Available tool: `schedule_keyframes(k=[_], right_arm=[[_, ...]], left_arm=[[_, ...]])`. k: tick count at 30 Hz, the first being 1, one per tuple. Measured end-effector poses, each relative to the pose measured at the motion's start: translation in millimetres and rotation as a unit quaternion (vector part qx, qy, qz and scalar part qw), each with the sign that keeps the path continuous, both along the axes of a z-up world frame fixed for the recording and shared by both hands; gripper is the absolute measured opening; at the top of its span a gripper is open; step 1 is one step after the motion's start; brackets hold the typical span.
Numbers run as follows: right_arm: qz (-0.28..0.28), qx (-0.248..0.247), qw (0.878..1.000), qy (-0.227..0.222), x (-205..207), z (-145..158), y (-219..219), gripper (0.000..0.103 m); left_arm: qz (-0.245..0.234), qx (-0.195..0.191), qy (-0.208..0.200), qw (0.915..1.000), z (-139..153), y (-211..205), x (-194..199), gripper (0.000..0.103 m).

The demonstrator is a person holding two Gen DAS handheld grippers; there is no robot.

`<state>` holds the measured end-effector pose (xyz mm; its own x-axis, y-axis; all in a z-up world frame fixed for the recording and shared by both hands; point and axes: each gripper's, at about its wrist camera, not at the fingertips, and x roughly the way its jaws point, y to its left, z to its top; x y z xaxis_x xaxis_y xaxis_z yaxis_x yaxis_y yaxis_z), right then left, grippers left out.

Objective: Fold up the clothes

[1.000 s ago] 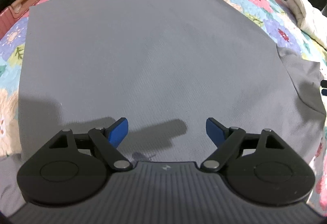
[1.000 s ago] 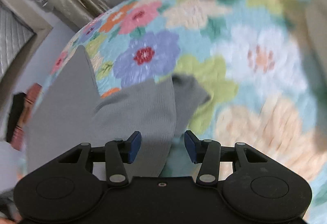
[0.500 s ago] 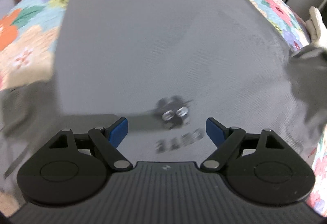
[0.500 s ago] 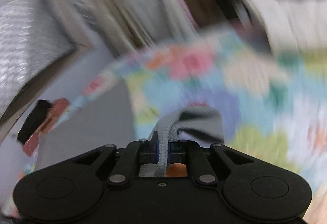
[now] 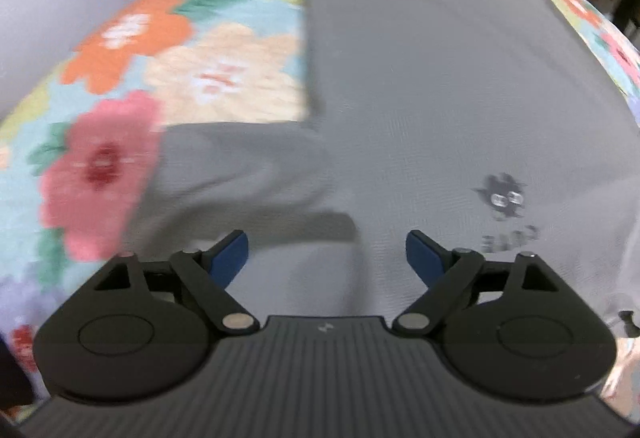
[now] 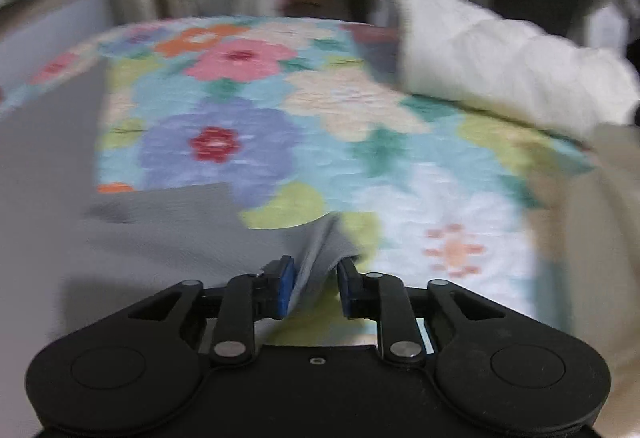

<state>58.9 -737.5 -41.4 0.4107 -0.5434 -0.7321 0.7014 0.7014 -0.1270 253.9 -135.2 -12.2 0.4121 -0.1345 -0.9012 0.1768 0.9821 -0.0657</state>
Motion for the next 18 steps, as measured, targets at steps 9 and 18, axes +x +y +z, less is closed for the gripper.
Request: schedule_keyframes(k=[9, 18], right_arm=[[0.103, -0.008, 0.992, -0.074, -16.4, 57.4, 87.6, 0.064], [0.127, 0.022, 0.99, -0.059, -11.7, 34.6, 99.7, 0.065]], left_arm=[[0.037, 0.042, 0.033, 0.9979, -8.2, 90.2, 26.7, 0.09], [0.026, -0.1, 0.121, 0.9872, -61.8, 105.4, 48.8, 0.054]])
